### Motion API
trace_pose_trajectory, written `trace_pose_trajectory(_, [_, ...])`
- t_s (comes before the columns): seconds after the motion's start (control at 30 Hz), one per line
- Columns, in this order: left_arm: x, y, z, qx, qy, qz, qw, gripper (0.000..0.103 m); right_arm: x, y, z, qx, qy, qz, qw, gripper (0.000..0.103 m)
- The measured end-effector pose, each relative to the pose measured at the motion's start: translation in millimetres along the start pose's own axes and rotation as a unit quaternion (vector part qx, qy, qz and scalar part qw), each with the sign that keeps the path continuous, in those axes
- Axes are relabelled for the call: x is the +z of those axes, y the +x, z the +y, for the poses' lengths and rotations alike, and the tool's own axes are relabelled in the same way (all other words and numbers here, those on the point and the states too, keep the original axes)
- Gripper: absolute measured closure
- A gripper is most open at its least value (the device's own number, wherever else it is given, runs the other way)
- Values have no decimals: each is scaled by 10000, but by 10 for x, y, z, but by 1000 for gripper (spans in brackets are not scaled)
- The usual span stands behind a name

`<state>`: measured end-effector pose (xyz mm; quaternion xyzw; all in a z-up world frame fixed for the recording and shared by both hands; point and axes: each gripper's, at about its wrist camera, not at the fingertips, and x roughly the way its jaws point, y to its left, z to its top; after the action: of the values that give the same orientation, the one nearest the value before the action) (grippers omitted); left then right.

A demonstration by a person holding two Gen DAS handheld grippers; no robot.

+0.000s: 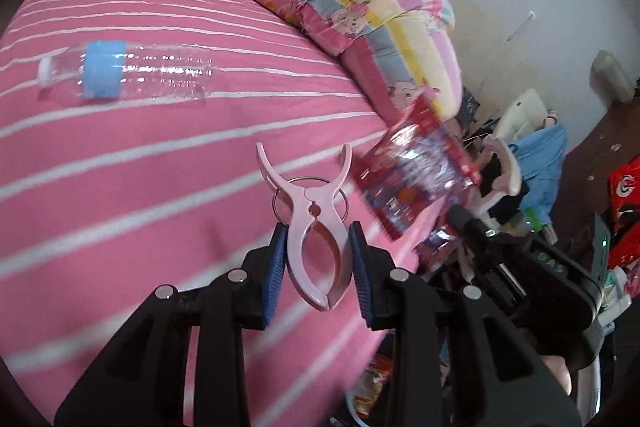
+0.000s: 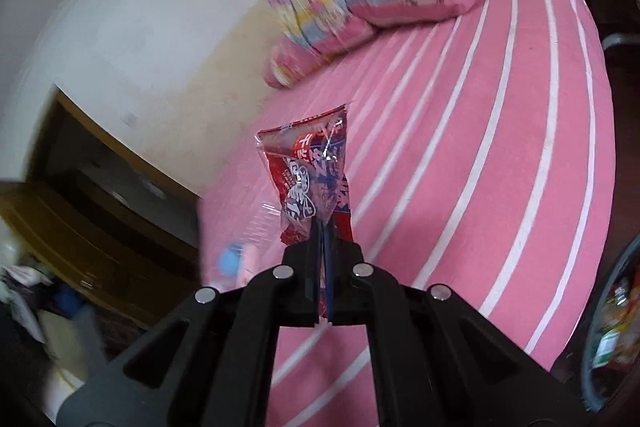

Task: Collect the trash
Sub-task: 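Carry the pink clip and candy wrapper in both grippers over the bin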

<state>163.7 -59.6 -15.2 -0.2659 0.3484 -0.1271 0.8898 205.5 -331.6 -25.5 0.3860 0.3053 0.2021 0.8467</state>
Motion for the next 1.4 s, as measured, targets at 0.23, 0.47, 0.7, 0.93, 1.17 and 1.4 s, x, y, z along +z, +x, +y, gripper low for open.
trace_pose_trajectory(0.23, [-400, -507, -386, -416, -138, -32, 9990, 73, -176, -748, -25, 384, 87, -314, 9987, 101])
trace_pose_trajectory(0.47, [-720, -664, -897, -882, 61, 196, 9959, 73, -498, -1585, -378, 42, 426, -520, 9977, 101])
trace_pose_trajectory(0.7, [-953, -478, -1421, -1195, 395, 612, 9902, 73, -548, -2175, -926, -681, 593, -794, 9927, 101])
trace_pose_trajectory(0.93, [-1397, 139, -1818, -1310, 541, 1430, 9795, 73, -649, -2575, -1461, -1275, 968, -965, 9824, 101])
trace_pose_trajectory(1.17, [-1833, 784, -1945, -1135, 802, 2313, 9629, 73, -795, -2653, -1948, -1897, 1193, -733, 9718, 100])
trace_pose_trajectory(1.4, [-2047, 1402, -1888, -749, 934, 3060, 9445, 73, -857, -2492, -2261, -2334, 1344, -425, 9621, 100])
